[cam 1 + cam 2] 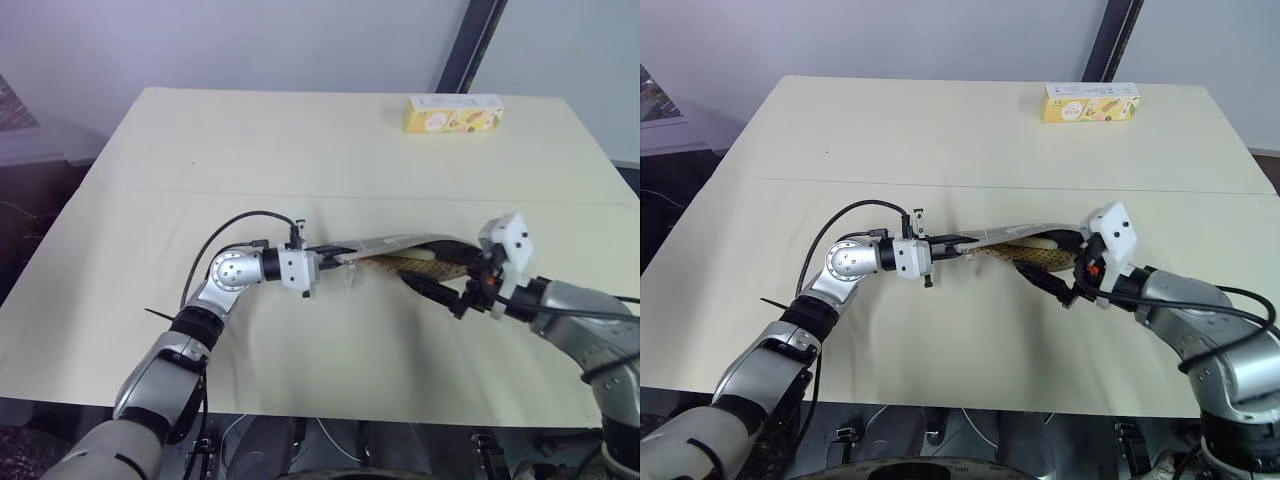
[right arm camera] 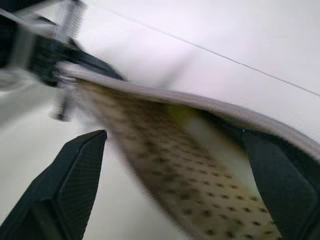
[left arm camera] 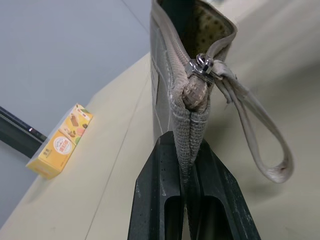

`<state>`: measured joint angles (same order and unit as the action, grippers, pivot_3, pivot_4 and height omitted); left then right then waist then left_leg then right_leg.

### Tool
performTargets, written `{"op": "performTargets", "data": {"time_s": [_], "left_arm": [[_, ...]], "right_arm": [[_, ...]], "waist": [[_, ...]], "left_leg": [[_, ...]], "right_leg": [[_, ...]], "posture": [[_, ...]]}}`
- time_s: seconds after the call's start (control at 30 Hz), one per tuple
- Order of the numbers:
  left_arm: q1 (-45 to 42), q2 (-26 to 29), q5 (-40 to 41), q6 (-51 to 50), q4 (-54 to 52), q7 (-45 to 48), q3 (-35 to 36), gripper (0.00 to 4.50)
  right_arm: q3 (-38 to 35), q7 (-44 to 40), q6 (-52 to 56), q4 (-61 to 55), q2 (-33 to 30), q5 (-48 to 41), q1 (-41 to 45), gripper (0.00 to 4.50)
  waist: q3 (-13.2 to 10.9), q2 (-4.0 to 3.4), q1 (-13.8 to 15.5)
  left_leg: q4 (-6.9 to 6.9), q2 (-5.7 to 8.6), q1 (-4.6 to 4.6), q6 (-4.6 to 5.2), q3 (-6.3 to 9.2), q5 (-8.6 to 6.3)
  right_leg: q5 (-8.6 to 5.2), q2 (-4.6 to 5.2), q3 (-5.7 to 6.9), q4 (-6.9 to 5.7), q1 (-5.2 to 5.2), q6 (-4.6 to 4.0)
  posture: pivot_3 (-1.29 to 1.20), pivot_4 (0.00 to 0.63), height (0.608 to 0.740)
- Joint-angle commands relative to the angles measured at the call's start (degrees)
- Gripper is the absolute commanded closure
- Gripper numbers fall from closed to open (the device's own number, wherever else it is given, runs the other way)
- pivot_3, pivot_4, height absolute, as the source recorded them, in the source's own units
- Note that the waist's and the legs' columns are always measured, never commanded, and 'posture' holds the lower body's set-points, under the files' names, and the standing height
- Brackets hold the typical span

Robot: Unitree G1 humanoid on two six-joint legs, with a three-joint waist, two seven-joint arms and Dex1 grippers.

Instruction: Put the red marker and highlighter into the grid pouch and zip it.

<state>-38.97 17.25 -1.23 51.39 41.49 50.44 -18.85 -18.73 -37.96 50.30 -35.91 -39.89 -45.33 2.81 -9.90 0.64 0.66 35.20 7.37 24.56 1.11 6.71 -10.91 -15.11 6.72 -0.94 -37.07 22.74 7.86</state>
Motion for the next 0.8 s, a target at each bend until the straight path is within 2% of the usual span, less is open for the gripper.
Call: {"op": "performTargets", "data": {"time_s": [0.03,0.13,0.27,0.33,0.43,0.53,0.7,0.8], "left_arm": [[-1.0,-0.4,-1.4,-0.2,-0.2,-1.9,0.7,4.50],[-1.7,-0.9,-4.0,-0.3,1.3,-4.1,0.4,4.50],[-0.6,-1.8,-5.6,0.7,2.2,-3.9,-1.0,4.50],[-0.3,-1.9,-6.8,1.5,2.2,-4.2,-1.6,4.50],[-0.9,-2.3,-7.6,1.9,1.8,-4.6,-1.8,4.50],[-2.5,-1.7,-11.6,4.4,2.1,-7.0,-2.9,4.50],[-5.7,-0.4,-18.0,8.2,4.3,-11.3,-4.4,4.50],[-7.2,-0.1,-20.5,9.3,5.5,-13.9,-5.0,4.50]], "right_arm": [[-5.9,1.5,1.4,-4.8,0.8,-11.2,-0.7,0.05],[-5.4,3.7,4.0,-6.2,0.3,-17.2,-3.6,0.05],[1.6,2.6,3.5,-7.5,-1.0,-11.8,-12.2,0.05],[5.4,4.1,1.9,-6.8,0.8,-9.6,-13.2,0.05],[12.9,7.8,-2.7,-3.1,2.9,0.7,-11.1,0.05],[17.1,11.9,-7.0,1.5,8.2,6.7,-7.3,0.05],[18.4,12.8,-8.5,5.6,16.9,5.0,-3.1,0.05],[18.9,12.6,-8.2,6.0,19.2,4.5,-1.4,0.05]], "waist": [[0.0,0.00,0.0],[0.0,0.02,0.1],[0.0,0.02,0.2],[0.0,0.02,0.0],[0.0,0.02,-0.2],[0.0,0.03,0.0],[0.0,0.02,0.1],[0.0,0.02,0.1]], "left_leg": [[0.02,0.00,0.00,0.00,0.00,0.00],[0.05,-0.02,-0.02,0.00,0.01,0.00],[0.04,-0.01,-0.01,0.01,0.02,0.00],[0.03,0.01,0.00,0.05,-0.02,-0.03],[0.05,-0.02,-0.02,0.04,-0.06,-0.03],[0.08,-0.08,-0.07,-0.10,-0.04,-0.09],[0.06,-0.05,-0.06,-0.03,0.00,-0.01],[0.02,0.03,-0.05,0.04,-0.01,-0.05]], "right_leg": [[0.00,0.00,0.00,0.00,-0.03,0.00],[0.00,0.03,0.01,0.02,-0.08,0.00],[-0.01,0.04,0.03,0.09,-0.06,0.00],[-0.02,0.04,0.01,0.10,-0.06,0.01],[-0.01,0.05,-0.04,0.07,-0.06,0.01],[-0.01,0.01,-0.01,0.08,-0.08,0.01],[-0.01,-0.08,0.02,0.08,0.11,0.02],[-0.01,-0.04,0.01,0.08,0.16,0.02]], "posture": [[0.00,0.150,0.740],[0.00,0.150,0.740],[0.00,0.150,0.740],[0.00,0.150,0.740],[0.00,0.150,0.740],[0.00,0.150,0.740],[0.00,0.150,0.740],[0.00,0.150,0.740]]}}
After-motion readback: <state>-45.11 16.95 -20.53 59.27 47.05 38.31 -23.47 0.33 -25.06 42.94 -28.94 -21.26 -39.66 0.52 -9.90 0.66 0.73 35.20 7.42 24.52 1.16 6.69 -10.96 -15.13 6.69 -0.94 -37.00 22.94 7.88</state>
